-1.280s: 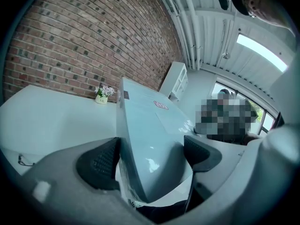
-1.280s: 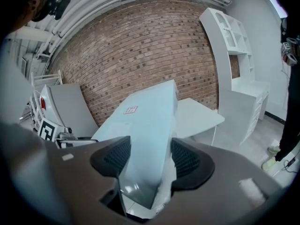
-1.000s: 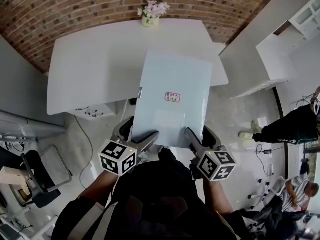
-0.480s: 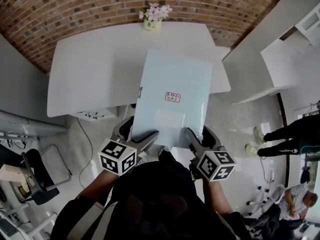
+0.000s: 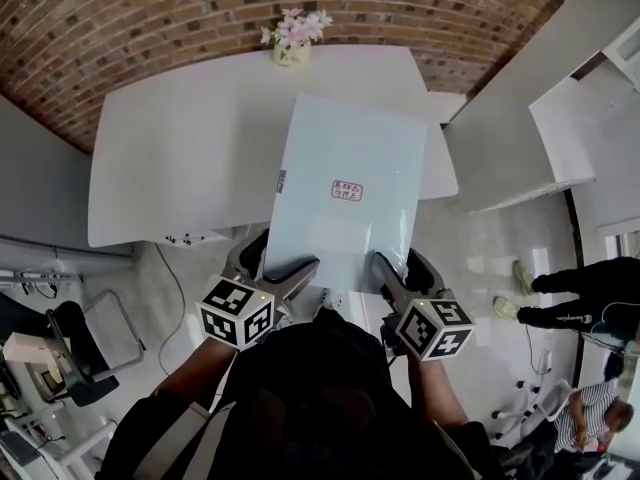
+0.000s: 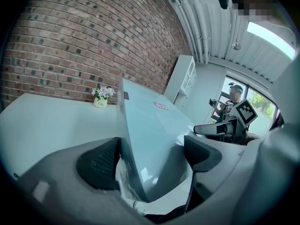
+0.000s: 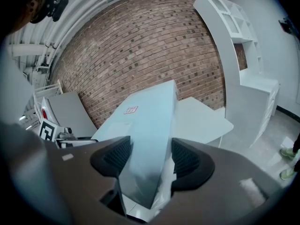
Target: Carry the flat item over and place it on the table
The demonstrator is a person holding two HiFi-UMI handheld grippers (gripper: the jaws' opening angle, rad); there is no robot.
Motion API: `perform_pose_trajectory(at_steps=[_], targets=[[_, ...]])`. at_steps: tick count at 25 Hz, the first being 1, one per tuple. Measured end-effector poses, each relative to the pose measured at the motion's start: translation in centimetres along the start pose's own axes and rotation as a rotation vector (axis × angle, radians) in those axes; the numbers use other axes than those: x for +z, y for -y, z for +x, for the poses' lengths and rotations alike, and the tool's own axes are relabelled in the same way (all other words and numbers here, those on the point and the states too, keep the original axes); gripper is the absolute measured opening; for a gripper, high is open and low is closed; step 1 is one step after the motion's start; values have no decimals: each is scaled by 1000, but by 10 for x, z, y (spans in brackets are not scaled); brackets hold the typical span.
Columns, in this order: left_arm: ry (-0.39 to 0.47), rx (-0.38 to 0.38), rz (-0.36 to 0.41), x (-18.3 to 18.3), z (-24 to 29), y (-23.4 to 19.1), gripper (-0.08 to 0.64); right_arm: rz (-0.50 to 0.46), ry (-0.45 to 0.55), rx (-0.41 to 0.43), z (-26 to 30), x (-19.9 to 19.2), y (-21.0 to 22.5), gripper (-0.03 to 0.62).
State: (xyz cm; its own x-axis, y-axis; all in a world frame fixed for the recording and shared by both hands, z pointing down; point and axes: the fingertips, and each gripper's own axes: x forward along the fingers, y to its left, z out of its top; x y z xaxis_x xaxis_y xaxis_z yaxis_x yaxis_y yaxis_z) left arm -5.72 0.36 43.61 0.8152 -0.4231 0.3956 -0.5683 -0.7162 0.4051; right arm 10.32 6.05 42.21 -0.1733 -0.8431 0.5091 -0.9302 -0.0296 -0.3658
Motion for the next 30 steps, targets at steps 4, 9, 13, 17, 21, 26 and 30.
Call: perform_pose_trajectory(at_steps=[4,9,13,17,21,26,30], targets=[[-3,19,1,10,26,7,442,4,-1,19,8,15,26,281],[-3,46,8,22,54,17,442,11,4,48,15,32,54,281],[3,68,6,25,70,26,442,1,4,72,18,41,73,281],[5,84,-4,28,83,32,442,1,3,84,20,49,87,281],[-5,91,9,33,92,30,442,19,-2,90,27,51,95,281],[-10,81,0,38,107,17,442,23,-2,78,43,58,101,281],[-22,59,1,45,125,4,442,32,-8,56,60,65,109,281]])
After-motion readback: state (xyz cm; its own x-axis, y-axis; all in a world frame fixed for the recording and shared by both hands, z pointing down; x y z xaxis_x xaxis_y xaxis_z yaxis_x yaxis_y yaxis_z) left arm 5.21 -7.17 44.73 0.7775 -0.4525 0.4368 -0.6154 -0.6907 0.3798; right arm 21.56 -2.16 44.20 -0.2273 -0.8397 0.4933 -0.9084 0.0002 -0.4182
